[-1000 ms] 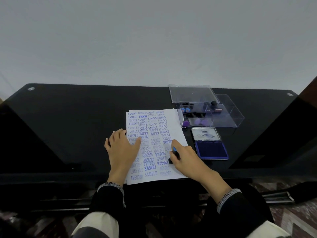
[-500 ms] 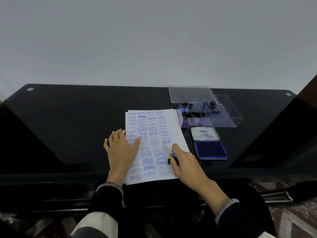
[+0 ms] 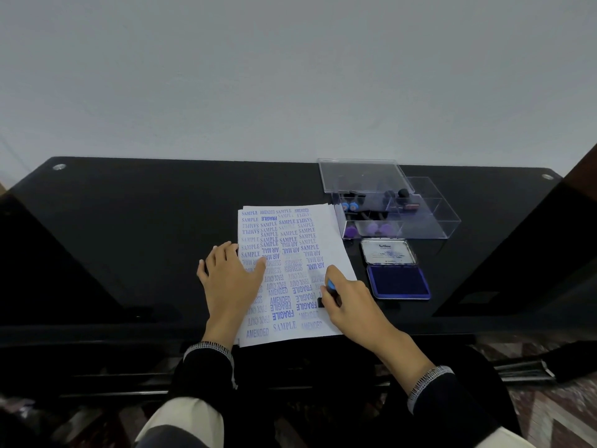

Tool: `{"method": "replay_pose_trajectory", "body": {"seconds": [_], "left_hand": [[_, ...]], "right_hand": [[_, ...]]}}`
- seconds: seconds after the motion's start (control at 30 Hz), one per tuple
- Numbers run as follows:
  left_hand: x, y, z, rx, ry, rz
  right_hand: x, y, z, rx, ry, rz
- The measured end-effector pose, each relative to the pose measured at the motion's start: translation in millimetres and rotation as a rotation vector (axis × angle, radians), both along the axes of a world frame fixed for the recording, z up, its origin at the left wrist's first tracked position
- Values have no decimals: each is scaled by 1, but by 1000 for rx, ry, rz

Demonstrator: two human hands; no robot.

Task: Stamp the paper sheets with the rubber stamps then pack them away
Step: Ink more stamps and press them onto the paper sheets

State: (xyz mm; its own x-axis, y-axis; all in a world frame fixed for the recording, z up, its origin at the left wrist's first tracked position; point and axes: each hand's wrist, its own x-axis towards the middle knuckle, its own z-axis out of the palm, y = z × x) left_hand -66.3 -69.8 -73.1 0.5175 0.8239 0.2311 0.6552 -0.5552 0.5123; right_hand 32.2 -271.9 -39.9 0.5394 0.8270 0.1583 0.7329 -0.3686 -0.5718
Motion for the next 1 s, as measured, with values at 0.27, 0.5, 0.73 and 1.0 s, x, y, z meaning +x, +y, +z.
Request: {"method": "replay_pose_trajectory", "body": {"seconds": [0.27,0.5,0.73,1.0], "left_hand": [[0,0,0,2,-2,-3],[0,0,-1,1,-10,0],[2,1,-1,5,-10,8],[3,1,-1,12,-9,12]], "right_hand": [[-4,1,3,-60,-133,-7],[-4,0,2,-28,-97,-10],[3,0,4,66,125,-62],[18,-12,4,467,504,-472]]}}
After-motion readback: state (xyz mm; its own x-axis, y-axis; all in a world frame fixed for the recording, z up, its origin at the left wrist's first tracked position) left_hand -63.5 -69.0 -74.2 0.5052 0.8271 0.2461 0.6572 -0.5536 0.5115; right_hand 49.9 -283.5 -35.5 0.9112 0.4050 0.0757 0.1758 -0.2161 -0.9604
